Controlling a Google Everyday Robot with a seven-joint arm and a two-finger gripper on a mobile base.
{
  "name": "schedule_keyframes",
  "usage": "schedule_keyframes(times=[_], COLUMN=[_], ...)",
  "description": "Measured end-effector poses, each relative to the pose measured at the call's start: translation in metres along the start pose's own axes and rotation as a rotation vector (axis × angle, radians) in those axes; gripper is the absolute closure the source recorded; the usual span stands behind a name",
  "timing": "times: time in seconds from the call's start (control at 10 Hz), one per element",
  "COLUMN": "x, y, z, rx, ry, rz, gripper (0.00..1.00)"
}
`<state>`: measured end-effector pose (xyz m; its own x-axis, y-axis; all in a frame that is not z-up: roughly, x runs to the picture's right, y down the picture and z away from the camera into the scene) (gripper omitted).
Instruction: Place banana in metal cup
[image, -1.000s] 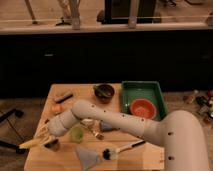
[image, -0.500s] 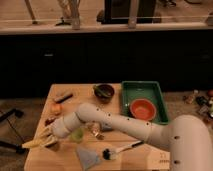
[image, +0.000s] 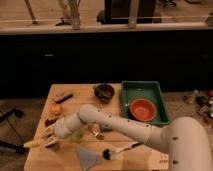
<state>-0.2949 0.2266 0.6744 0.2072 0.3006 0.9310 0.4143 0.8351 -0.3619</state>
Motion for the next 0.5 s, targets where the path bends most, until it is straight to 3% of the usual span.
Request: schedule_keyframes(times=[0.5], x=[0.0103], y=[-0.0015], z=[-0.0015], rx=[0.016], ry=[-0.015], rz=[0.025], gripper=[1.00])
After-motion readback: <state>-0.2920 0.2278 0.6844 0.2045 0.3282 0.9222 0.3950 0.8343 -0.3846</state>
